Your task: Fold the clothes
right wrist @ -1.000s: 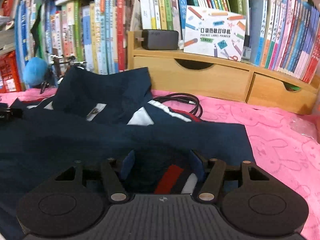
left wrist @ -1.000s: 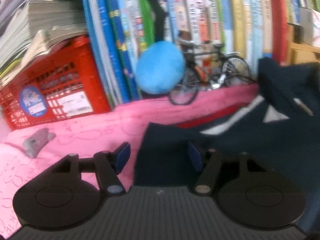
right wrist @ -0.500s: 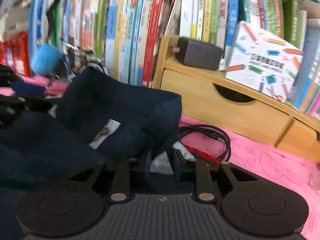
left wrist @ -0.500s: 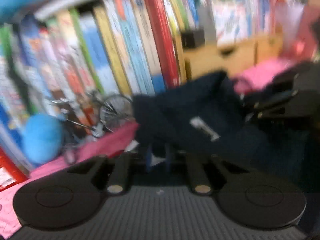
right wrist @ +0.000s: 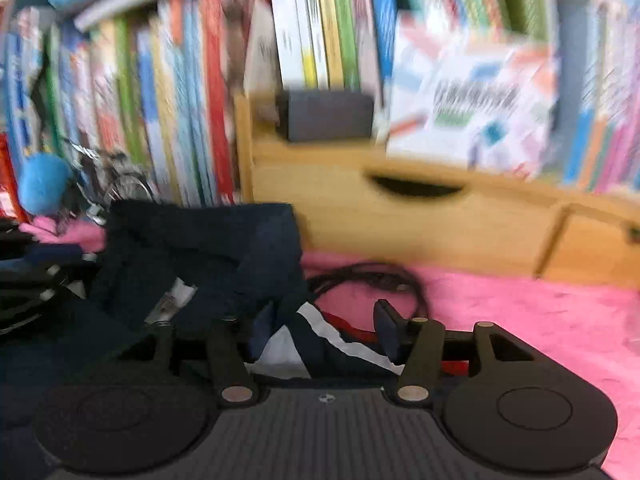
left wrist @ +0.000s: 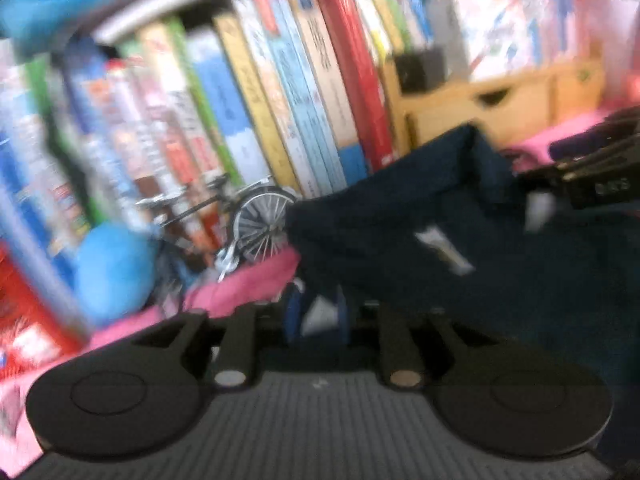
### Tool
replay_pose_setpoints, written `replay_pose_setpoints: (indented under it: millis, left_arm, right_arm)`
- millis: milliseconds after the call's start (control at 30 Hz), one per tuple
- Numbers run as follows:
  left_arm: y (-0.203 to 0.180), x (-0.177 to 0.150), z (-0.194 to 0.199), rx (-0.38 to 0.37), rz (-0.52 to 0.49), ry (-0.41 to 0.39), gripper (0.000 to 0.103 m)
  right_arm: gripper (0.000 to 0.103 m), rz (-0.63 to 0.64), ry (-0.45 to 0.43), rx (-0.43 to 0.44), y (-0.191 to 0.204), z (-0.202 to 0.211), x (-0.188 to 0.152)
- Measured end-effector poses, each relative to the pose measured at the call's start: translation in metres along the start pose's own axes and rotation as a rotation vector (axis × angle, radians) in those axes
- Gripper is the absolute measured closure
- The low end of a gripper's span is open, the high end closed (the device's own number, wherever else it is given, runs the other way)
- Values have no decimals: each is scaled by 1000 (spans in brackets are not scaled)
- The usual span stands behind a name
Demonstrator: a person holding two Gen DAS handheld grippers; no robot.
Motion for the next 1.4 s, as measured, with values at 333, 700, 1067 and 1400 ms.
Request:
replay_pose_setpoints:
  millis: [333,700,1067,1400]
  left_arm:
    - [36,-75,73,215,10,96,76]
    - [58,-110,170,164,204,18,73]
    - [-16,-158,242,66,152,19,70]
    - [-15,-187,256,283,-64,-75,67]
  right_arm:
    - [46,56,91,299,112,89,-55]
    - [43,50,-35,128,88,193,-96]
    - [41,382,-70,210,208,287,-211]
    - [31,386,-160,-174,123,317,-247]
Point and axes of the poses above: each gripper's, at about its wrist camera, not at the fingertips, and z roughly against the way its jaws point, y to its left, x to its top, the point moved 3 cm from there along -z, roughly the way its jaws point, and after that the axes turned 7 degrees about x, right-handed, at the moved point
